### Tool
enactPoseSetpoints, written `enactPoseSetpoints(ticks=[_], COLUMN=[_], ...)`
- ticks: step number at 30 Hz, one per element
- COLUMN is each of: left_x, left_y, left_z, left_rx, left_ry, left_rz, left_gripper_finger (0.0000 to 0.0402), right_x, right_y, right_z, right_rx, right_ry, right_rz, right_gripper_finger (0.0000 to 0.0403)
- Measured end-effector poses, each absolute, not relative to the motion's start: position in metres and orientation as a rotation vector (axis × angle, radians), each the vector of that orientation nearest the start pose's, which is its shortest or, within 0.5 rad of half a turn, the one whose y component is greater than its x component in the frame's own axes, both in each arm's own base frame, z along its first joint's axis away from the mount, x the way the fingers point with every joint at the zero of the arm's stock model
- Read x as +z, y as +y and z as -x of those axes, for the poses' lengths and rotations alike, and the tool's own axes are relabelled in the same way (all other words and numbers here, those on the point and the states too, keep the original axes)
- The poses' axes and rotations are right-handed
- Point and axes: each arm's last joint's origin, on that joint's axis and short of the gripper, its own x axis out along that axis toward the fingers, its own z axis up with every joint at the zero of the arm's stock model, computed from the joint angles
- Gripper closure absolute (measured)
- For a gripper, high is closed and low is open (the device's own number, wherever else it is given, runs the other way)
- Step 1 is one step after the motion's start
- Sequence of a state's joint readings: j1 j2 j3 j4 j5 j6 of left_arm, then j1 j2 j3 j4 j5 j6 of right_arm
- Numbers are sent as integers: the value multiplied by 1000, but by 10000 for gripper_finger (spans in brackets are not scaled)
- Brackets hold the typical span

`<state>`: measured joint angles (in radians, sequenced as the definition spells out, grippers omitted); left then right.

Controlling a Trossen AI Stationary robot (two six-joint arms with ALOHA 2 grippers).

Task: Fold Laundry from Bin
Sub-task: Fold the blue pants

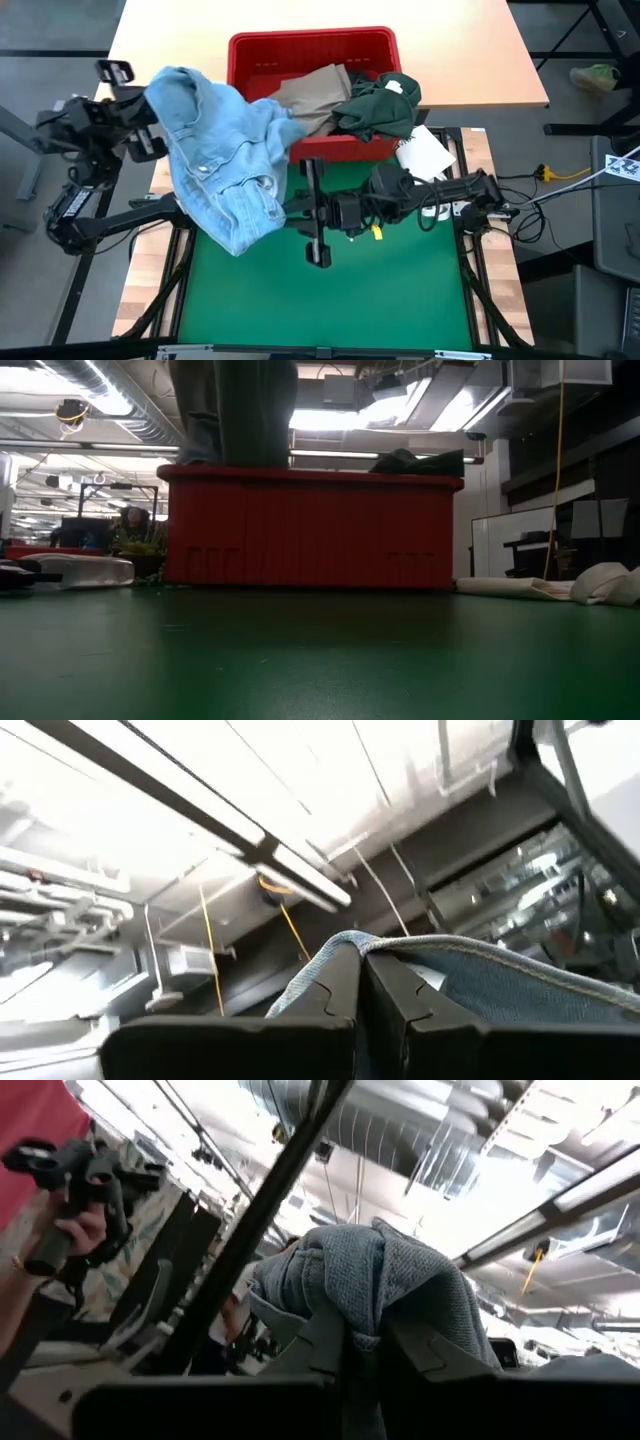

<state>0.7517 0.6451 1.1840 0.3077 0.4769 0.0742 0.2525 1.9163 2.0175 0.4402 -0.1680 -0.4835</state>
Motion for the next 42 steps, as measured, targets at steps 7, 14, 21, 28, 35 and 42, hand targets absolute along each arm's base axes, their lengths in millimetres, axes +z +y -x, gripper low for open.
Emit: enactPoseSetpoints(ticks=[7, 14, 21, 28, 35, 42], left_x=[524, 516, 507, 494, 475, 439], left_y=[11, 17, 27, 50, 81, 95], left_z=[-36, -44, -55, -84, -139, -221], left_rx=[153, 98, 87, -48, -203, -330], left_ry=[-687, -578, -477, -320, -191, -80], left_rz=[-597, -489, -409, -285, -115, -58], left_gripper_finger=[401, 401, 401, 401, 401, 401], right_x=[488, 478, 466, 449, 433, 405], right_y=[125, 129, 138, 169, 202, 222], right_z=[-410, -414, -417, -408, -380, -350], right_rx=[310, 368, 399, 207, -182, -470], right_ry=[-642, -507, -354, -141, 114, 274], right_rz=[399, 330, 253, 256, 308, 192], right_gripper_finger=[371, 371, 371, 371, 371, 371])
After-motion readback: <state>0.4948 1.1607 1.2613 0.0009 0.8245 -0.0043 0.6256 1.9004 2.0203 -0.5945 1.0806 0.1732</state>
